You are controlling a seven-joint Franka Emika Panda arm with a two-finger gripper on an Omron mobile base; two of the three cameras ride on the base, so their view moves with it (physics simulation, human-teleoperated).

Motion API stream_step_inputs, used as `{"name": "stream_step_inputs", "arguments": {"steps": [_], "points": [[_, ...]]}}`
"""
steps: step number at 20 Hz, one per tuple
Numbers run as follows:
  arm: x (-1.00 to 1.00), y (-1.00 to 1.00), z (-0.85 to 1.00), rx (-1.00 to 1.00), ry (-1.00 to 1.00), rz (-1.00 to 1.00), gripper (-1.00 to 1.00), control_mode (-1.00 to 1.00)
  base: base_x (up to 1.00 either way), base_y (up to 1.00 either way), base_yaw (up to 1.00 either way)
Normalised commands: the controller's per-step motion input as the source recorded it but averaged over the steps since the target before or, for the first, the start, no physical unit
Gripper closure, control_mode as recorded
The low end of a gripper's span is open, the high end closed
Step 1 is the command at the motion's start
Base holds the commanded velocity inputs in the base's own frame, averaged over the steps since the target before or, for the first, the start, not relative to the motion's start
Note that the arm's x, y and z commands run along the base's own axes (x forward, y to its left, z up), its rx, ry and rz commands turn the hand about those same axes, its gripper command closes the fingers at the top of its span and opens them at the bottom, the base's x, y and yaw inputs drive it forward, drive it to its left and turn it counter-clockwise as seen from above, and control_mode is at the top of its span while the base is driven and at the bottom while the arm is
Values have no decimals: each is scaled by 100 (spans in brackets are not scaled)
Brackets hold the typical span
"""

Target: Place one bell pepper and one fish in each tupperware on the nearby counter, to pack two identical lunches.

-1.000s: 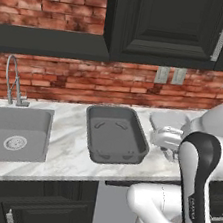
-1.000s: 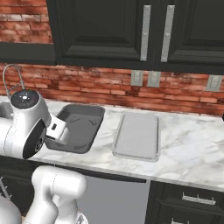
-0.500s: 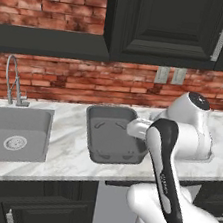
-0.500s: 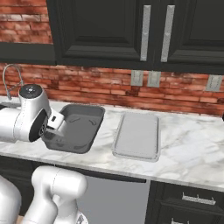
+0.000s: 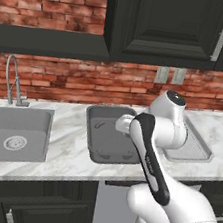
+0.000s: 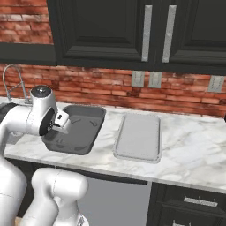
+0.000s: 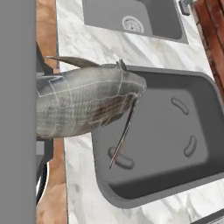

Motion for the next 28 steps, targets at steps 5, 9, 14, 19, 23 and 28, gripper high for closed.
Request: {"name": "stream_step_inputs", "arguments": {"steps": [5,9,14,19,23,28], "points": [[61,17,-28,0,4,0,100,-100,0,0,0],[56,7,-28,0,5,0,100,-100,0,0,0],[55,0,-31,0,3,0,100,-100,0,0,0],[56,5,-36,0,4,0,100,-100,0,0,0],[52,6,-38,0,4,0,100,-100,0,0,0],[52,4,-34,0,4,0,100,-100,0,0,0]]}}
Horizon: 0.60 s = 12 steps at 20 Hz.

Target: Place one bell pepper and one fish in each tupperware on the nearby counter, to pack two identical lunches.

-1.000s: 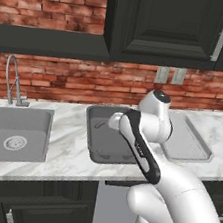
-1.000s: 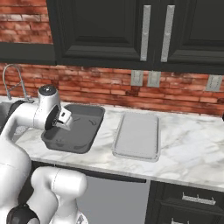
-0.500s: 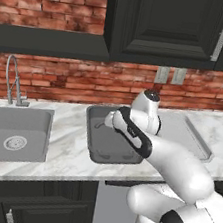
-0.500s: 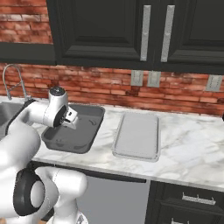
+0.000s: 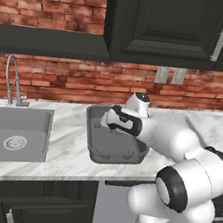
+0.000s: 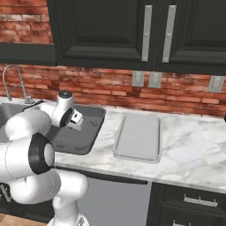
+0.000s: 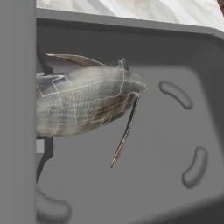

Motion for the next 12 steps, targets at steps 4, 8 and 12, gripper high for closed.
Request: {"name": "stream_step_inputs", "arguments": {"steps": [4,8,12], "points": [[48,7,-37,0,4,0,100,-100,0,0,0],[42,15,-43,0,2,0,100,-100,0,0,0],[32,13,-36,0,0,0,100,-100,0,0,0]]}}
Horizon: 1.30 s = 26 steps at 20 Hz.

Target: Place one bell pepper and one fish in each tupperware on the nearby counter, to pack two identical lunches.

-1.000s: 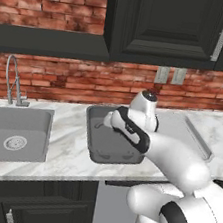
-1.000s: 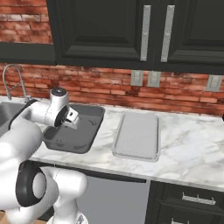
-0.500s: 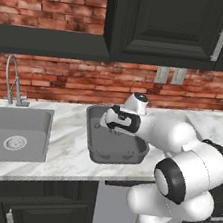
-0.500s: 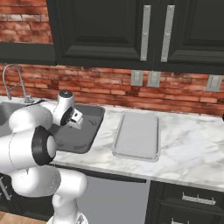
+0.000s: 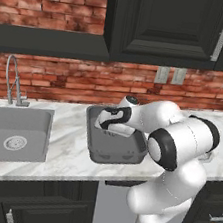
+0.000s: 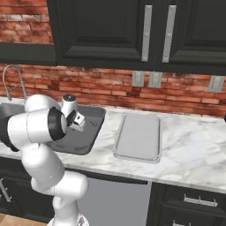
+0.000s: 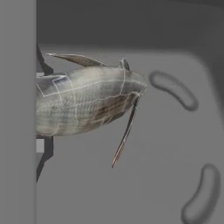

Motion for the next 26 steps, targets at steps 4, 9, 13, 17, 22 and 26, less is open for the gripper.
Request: {"name": "stream_step_inputs", "arguments": {"steps": [4,9,13,17,22,26], "points": [[28,0,-26,0,0,0,100,-100,0,0,0],[15,1,-8,0,0,0,-100,-100,0,0,0],[-11,15,18,-4,-13,0,-100,-100,0,0,0],[-60,7,65,-4,-20,0,-100,-100,0,0,0],[-90,-11,90,0,-16,0,-100,-100,0,0,0],[-100,-40,83,0,-6,-5,-100,-100,0,0,0]]}}
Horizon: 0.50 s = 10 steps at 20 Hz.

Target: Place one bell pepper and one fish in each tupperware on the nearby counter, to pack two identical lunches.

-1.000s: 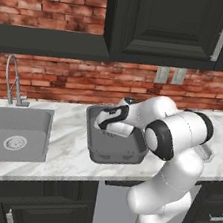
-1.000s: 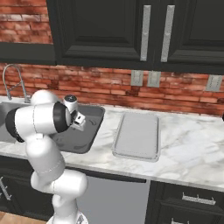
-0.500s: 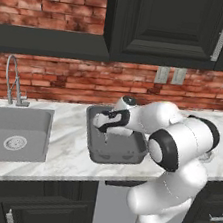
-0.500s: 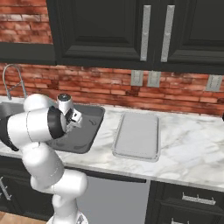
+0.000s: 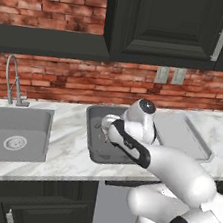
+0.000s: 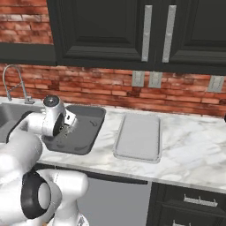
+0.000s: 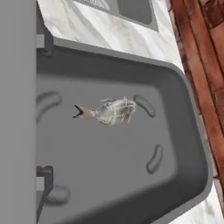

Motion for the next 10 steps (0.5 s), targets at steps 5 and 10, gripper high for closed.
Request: {"name": "stream_step_inputs", "arguments": {"steps": [5,10], "points": [[-87,-58,72,0,0,-14,-100,-100,0,0,0],[-80,-64,67,0,0,-15,-100,-100,0,0,0]]}}
